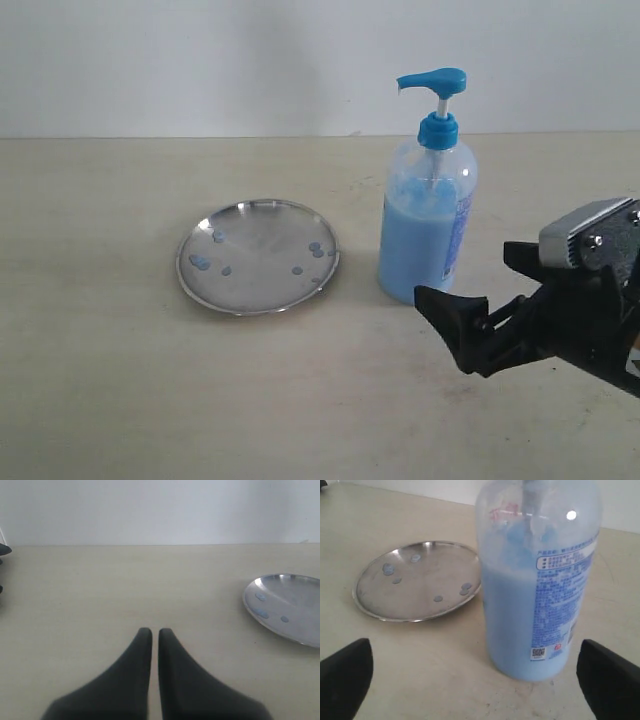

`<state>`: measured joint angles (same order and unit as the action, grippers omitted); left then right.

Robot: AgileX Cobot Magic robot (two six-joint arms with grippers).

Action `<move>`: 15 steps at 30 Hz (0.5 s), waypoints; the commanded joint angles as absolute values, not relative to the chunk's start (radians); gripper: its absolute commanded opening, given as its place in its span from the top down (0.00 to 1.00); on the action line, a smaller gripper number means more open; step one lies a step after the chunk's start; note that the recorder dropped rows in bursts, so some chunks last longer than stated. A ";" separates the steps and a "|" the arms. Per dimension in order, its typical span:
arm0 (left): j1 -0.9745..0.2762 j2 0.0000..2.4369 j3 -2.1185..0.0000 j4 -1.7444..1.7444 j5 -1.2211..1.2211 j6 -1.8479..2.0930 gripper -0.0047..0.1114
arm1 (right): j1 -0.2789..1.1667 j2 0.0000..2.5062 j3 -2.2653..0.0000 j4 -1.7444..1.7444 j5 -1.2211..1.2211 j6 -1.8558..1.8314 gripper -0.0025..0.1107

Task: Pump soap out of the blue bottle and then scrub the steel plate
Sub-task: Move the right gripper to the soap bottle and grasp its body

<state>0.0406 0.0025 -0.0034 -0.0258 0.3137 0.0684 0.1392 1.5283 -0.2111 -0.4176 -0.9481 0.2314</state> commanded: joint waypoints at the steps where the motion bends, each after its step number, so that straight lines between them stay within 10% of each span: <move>1: 0.037 0.000 0.000 -0.034 0.306 0.072 0.92 | 0.139 1.625 -0.237 -0.386 -1.117 0.056 0.06; 15: 0.037 0.000 0.000 -0.034 0.306 0.072 0.92 | 0.139 1.897 -0.592 -0.373 -1.117 -0.021 0.06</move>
